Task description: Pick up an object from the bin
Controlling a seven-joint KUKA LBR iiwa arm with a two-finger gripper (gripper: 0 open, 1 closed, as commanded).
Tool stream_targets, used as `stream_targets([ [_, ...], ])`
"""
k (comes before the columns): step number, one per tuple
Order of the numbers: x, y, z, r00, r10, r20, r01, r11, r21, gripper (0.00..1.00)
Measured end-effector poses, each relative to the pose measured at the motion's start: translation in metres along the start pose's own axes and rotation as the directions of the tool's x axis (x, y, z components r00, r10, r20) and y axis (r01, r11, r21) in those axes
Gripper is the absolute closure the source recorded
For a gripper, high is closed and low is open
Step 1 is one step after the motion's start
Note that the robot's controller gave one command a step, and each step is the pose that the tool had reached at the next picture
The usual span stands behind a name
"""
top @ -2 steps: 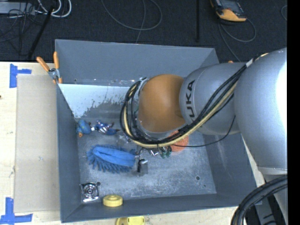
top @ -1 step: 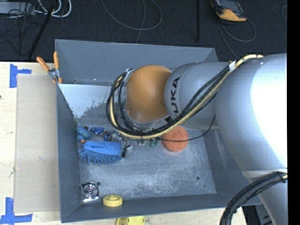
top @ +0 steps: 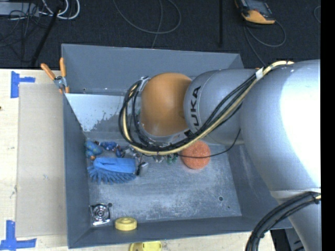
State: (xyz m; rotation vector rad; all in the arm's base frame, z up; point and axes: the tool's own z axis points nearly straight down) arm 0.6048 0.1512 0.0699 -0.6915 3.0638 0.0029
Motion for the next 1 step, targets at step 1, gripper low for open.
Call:
stream_targets([
  [1, -0.0009, 0.0095, -0.1948, 1.0, 0.005, 0.01, -0.005, 1.0, 0.004, 1.0],
])
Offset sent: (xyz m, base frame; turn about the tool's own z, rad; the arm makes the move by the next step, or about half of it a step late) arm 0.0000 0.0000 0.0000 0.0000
